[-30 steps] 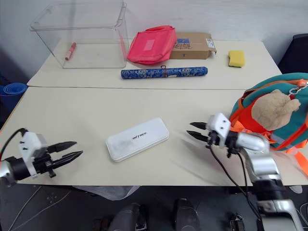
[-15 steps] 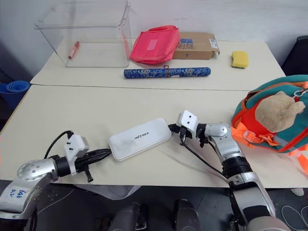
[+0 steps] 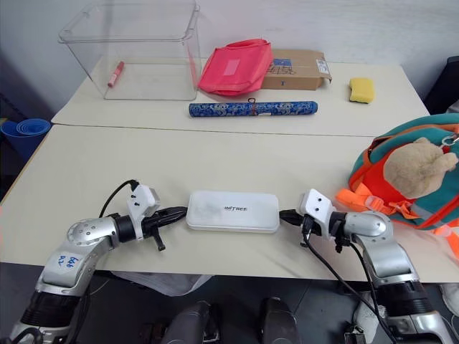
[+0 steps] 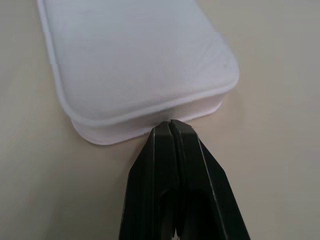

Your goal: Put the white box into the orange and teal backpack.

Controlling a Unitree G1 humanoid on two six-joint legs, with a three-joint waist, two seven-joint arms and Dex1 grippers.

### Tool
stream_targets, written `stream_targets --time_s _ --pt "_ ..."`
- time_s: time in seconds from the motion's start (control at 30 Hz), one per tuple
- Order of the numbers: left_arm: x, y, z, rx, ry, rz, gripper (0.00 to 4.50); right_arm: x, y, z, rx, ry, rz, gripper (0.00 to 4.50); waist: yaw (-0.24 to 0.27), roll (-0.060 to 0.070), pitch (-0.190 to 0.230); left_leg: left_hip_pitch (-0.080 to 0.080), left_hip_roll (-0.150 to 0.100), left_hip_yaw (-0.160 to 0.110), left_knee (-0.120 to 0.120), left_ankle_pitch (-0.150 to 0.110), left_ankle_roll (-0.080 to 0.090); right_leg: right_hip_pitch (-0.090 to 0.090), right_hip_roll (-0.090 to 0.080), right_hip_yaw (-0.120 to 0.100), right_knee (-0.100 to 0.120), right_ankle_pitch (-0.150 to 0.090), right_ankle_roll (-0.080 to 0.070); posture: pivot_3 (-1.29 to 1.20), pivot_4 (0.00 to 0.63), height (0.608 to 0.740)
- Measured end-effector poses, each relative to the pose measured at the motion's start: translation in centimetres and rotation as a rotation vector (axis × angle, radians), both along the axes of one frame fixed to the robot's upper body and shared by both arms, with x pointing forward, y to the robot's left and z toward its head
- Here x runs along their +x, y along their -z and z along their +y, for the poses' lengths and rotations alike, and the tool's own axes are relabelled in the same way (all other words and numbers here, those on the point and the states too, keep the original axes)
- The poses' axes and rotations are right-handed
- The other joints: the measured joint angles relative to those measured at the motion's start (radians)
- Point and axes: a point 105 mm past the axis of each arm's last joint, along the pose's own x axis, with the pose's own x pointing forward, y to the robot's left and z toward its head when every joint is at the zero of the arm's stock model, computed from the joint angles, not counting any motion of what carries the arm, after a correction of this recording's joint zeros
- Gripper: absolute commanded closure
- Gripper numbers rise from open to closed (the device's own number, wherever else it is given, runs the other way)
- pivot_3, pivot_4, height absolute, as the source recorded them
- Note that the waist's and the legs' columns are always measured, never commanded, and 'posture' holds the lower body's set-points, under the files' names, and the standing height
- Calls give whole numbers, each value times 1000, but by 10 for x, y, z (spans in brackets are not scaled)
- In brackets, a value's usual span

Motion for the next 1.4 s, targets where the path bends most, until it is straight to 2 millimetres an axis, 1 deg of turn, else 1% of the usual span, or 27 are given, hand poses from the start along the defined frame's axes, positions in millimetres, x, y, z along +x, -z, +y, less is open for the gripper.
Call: stream_targets --time_s 0.03,0.07,0.1,0.13,0.2,0.3,0.33,0.37,0.43,0.47,0.57,0.67,0.73,0.87,1.07,1.17,1.27,1.3,1.33,1.4 --pt "-3 1 0 -14 6 23 3650 -3 2 -3 -2 16 -1 4500 1 0 0 0 0 0 0 0 0 0 0 0 0 0 0 0 150 740" --pt "-8 4 5 -25 6 65 3373 -8 8 -8 -6 35 13 4500 2 0 0 0 0 -1 -1 0 -1 0 0 0 0 0 0 0 150 740" --pt "-11 7 12 -31 -2 113 3046 -12 9 -12 -7 47 9 4500 2 0 0 0 0 -1 -1 0 0 0 0 0 0 0 0 0 150 740" --pt "-13 5 18 -44 -4 155 2788 -15 9 -15 -20 52 6 4500 2 0 0 0 0 -1 0 0 0 1 1 0 0 0 0 0 150 740" --pt "-9 -4 29 -77 -20 256 2079 -17 9 -21 -39 69 5 4500 3 -1 0 0 0 -1 2 0 1 2 0 -1 -1 0 0 0 150 740" --pt "0 -21 42 -143 -56 388 1280 -16 9 -22 -47 75 -2 4500 7 -1 -1 0 -1 -2 2 1 2 2 -1 -1 0 0 1 0 150 740" --pt "1 -26 42 -181 -58 460 987 -16 8 -22 -50 77 -4 4500 7 -1 -1 0 -1 -2 2 1 2 2 -1 0 0 0 1 0 150 740" --pt "2 -30 41 -227 -61 574 630 -16 8 -23 -54 77 -5 4500 7 -1 -1 0 -1 -2 2 1 1 2 0 0 0 0 1 0 150 740" --pt "6 -36 37 -278 -71 698 57 -15 7 -23 -61 74 -11 4500 5 -1 -1 0 -1 -2 2 1 1 2 1 0 1 0 1 0 150 740" --pt "10 -36 32 -301 -88 797 24 -14 6 -23 -67 70 -17 4500 6 -1 -1 0 -1 -2 2 2 1 2 2 0 2 0 1 0 150 740" --pt "12 -32 15 -328 -76 951 24 -9 5 -18 -82 48 -32 4500 1 -2 -1 -1 -2 0 2 2 2 2 4 0 3 0 1 0 150 740" --pt "14 -30 1 -336 -50 1012 24 -3 3 -12 -95 25 -48 4500 0 -2 -1 0 -2 0 2 3 1 2 4 1 3 0 1 0 150 740" --pt "16 -31 -7 -323 -41 1024 24 1 3 -6 -92 12 -53 4500 1 -2 -1 0 -2 0 2 3 1 2 3 1 3 0 1 0 150 740" --pt "22 -28 -18 -351 -37 1052 24 7 2 3 -89 -5 -62 4500 7 -2 -1 0 -2 -1 4 4 1 2 3 1 2 0 1 0 150 740" --pt "29 -27 -34 -396 -26 1086 24 13 2 8 -81 -9 -74 4500 11 -3 -2 0 -3 -2 5 4 2 3 2 1 2 0 1 0 150 740" --pt "29 -25 -43 -407 -8 1104 615 14 3 13 -70 -16 -83 4500 9 -3 -2 0 -3 -2 5 4 1 3 1 1 3 0 1 0 150 740" --pt "29 -19 -50 -422 -7 1134 1529 15 3 13 -60 -12 -90 4500 6 -3 -2 0 -3 -2 5 4 1 3 2 1 3 0 1 0 150 740" --pt "29 -18 -49 -425 -20 1141 1932 14 3 13 -56 -12 -92 4500 4 -3 -2 0 -3 -2 4 4 1 3 2 1 3 0 1 0 150 740" --pt "29 -18 -49 -434 -17 1145 2175 14 4 13 -53 -10 -92 4500 4 -3 -2 0 -3 -2 4 4 1 2 2 1 3 0 1 0 150 740" --pt "28 -25 -53 -485 31 1140 2655 10 5 9 -35 1 -90 4500 7 -4 -2 0 -3 -2 4 4 1 3 2 0 6 0 1 0 150 740"
